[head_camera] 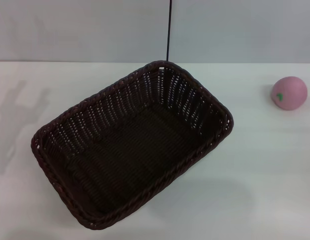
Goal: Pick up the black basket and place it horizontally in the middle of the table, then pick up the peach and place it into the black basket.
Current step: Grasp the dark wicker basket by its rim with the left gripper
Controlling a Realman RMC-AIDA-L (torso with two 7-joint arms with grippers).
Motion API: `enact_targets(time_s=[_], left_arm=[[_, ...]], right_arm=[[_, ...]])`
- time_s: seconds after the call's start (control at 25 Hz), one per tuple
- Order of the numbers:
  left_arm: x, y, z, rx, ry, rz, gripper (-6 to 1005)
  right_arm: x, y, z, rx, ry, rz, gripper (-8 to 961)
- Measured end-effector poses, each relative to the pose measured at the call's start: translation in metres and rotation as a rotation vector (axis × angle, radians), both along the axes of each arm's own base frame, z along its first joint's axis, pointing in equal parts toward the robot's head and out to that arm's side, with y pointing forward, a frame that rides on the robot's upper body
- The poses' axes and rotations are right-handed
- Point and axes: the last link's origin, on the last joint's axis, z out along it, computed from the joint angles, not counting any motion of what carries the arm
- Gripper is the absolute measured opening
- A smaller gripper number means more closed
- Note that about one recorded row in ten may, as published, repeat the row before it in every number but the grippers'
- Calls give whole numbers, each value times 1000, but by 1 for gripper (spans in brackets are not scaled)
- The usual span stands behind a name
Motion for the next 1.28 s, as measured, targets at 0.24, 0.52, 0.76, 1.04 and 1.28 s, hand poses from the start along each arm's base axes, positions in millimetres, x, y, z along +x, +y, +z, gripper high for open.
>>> enact_targets(time_s=[0.24,0.52,0.76,1.04,1.28], left_arm=[[1,2,1,-17,-10,-14,859],[15,19,12,-164,2,-119,857],[42,58,30,-541,49,-209,856],[75,84,43,-722,229,-223,854],[115,105,48,-877,543,-183,852]], right_arm=[[0,1,0,0,0,2,437],[-1,1,0,0,0,4,441],[-2,2,0,1,1,8,445],[-2,2,0,0,2,7,450],[-1,0,-1,-1,5,2,454]])
